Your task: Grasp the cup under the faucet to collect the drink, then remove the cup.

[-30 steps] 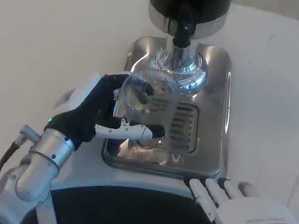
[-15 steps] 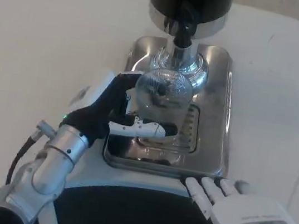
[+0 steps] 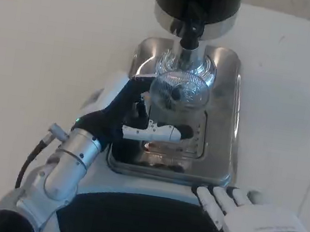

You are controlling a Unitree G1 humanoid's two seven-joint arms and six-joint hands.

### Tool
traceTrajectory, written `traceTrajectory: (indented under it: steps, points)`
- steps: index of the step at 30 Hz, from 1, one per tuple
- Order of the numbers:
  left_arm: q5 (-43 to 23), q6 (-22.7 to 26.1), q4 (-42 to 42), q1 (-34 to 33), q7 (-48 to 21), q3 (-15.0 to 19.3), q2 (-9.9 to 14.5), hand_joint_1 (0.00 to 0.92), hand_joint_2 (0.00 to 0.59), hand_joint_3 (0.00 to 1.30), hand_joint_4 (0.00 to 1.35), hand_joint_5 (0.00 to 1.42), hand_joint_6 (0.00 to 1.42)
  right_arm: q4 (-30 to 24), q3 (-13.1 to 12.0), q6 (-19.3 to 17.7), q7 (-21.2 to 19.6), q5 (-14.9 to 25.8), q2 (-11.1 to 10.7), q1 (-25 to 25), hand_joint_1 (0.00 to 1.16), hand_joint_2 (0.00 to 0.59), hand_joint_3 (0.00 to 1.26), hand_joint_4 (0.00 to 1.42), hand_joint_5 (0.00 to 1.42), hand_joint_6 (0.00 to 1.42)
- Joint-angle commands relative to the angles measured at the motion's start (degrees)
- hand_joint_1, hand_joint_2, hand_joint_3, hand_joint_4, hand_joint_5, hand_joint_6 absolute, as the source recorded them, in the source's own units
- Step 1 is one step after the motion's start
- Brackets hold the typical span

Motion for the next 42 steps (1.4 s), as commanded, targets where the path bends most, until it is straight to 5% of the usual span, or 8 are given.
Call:
traceTrajectory:
  steps: [1,8,26,42]
  points:
    - [3.7,0.8,-1.1,-0.5,4.6,-2.5,1.5,0.364,0.054,0.54,0.46,0.72,0.95,-0.8,-0.6,-0.3,0.1,1.2,0.3,0.3,0.23,0.487,0.00,0.00,0.00,0.00]
    - [5.9,1.2,-1.7,-0.5,7.9,-3.7,2.8,0.289,0.040,0.35,0.24,0.42,0.53,-0.8,-0.7,-0.3,0.2,1.6,0.0,0.3,0.23,0.486,0.00,0.00,0.00,0.00]
    - [4.1,0.2,-3.3,0.0,3.3,-3.8,5.0,0.120,0.014,0.04,0.00,0.21,0.34,-0.8,-0.9,-0.5,-0.1,2.0,-0.1,0.5,0.27,0.462,0.00,0.00,0.00,0.00]
    - [0.3,-1.5,-3.8,1.6,0.2,-1.6,8.5,0.083,0.012,0.02,0.00,0.20,0.33,-0.8,-0.4,0.4,0.0,1.9,0.1,0.2,0.27,0.462,0.00,0.00,0.00,0.00]
